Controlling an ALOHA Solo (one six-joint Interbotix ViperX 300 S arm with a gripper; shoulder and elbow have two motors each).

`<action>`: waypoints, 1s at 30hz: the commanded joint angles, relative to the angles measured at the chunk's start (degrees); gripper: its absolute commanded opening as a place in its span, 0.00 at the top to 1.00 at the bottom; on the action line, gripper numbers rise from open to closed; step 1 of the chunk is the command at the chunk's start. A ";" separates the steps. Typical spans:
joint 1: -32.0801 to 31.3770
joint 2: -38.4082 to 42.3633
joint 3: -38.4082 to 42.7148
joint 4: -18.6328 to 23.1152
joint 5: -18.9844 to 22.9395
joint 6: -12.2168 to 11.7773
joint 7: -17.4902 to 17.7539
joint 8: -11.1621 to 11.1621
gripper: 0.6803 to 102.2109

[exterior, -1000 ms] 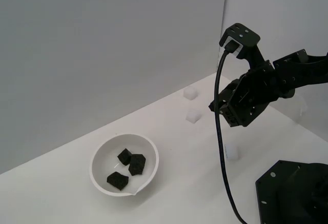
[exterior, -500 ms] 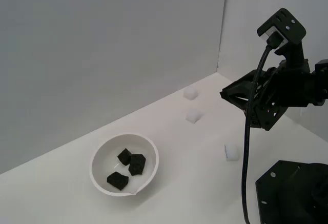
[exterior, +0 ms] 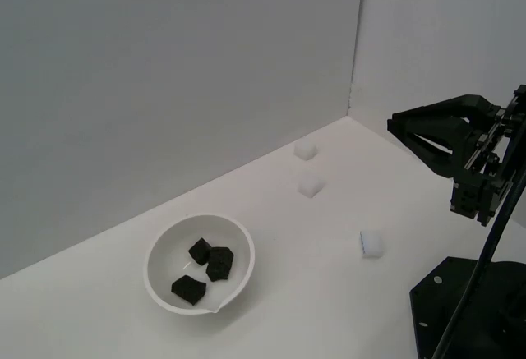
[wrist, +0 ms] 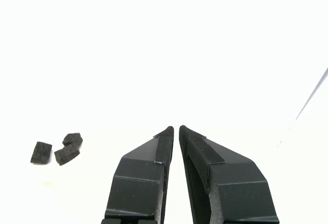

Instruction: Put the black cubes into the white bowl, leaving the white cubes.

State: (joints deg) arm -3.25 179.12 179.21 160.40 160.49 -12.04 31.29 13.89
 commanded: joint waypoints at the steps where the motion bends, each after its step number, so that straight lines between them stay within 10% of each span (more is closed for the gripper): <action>1: -0.18 2.11 2.20 -0.09 -0.35 -0.70 0.70 0.18 0.98; 30: 3.25 18.63 18.54 1.67 1.32 -0.70 1.32 0.00 0.98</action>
State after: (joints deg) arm -0.09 197.40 197.40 161.81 161.72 -12.13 32.34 13.01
